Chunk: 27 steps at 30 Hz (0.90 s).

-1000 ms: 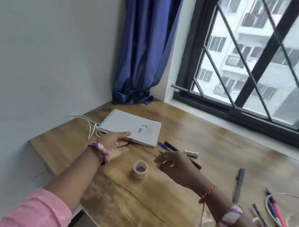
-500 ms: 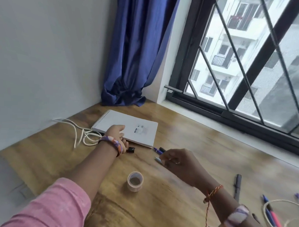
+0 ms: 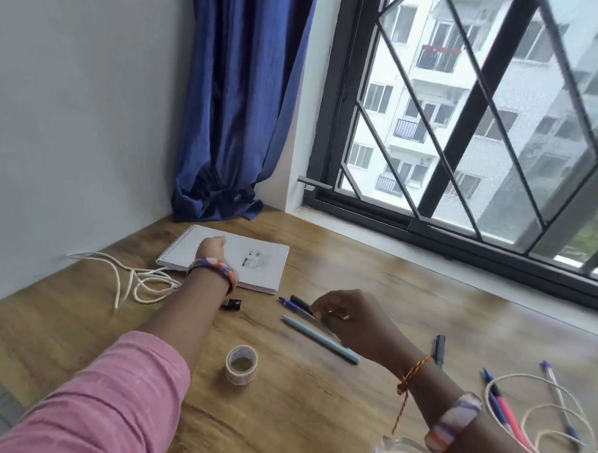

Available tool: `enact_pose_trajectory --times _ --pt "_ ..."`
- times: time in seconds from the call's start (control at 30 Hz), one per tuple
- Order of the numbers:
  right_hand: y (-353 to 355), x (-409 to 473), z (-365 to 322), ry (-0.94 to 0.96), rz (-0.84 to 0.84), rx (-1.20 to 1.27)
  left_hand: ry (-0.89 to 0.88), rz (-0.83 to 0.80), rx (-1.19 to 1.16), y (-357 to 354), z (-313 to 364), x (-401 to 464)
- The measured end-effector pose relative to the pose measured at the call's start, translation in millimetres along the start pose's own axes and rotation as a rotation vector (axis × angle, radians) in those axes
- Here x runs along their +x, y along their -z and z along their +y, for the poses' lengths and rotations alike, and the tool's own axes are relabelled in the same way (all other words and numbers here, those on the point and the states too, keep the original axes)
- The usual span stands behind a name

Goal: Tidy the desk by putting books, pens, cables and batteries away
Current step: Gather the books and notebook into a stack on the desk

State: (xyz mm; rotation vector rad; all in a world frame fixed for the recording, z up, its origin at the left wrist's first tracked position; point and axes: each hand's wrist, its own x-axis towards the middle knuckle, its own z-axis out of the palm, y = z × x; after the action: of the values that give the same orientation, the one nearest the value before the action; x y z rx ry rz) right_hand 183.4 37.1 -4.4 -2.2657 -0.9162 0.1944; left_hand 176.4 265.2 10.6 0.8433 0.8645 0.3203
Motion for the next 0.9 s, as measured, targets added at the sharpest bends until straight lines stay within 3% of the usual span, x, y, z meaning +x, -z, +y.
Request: enact_pose_trajectory --times 0.27,0.33,0.47,0.53,0.6,0.7,0.77,0.83,0.9 --pt "6.9 0.6 -0.5 0.000 -0.005 -0.005 -0.129 0.086 0.313 6.6 1.8 20.1" --pt "11.4 0.8 3.7 -0.001 0.019 -0.004 -0.175 0.124 0.614 -7.7 5.9 16.1" --pt "4.2 1.0 2.8 0.026 0.004 -0.015 -0.297 0.259 1.484 -0.3 -2.0 21.7" --pt "0.3 -0.5 1.9 0.038 -0.009 -0.008 -0.342 0.273 1.591 9.1 -1.1 36.1" --pt "2.0 -1.4 2.7 0.036 -0.010 -0.001 -0.306 0.190 1.277 10.0 9.7 49.6" --pt "9.8 -3.5 7.5 -0.042 0.056 0.064 -0.296 -0.034 0.412 -10.4 14.4 25.2" --pt "15.5 -7.0 12.7 -0.164 0.165 0.245 -0.186 -0.188 -0.010 -29.4 5.7 -6.9" --pt "24.2 -11.3 19.7 -0.330 0.324 0.542 -0.085 -0.300 -0.126 -44.1 -4.1 -31.7" --pt "41.4 -22.3 26.9 -0.498 0.465 0.875 -0.004 -0.440 -0.064 -58.4 -14.7 -54.4"
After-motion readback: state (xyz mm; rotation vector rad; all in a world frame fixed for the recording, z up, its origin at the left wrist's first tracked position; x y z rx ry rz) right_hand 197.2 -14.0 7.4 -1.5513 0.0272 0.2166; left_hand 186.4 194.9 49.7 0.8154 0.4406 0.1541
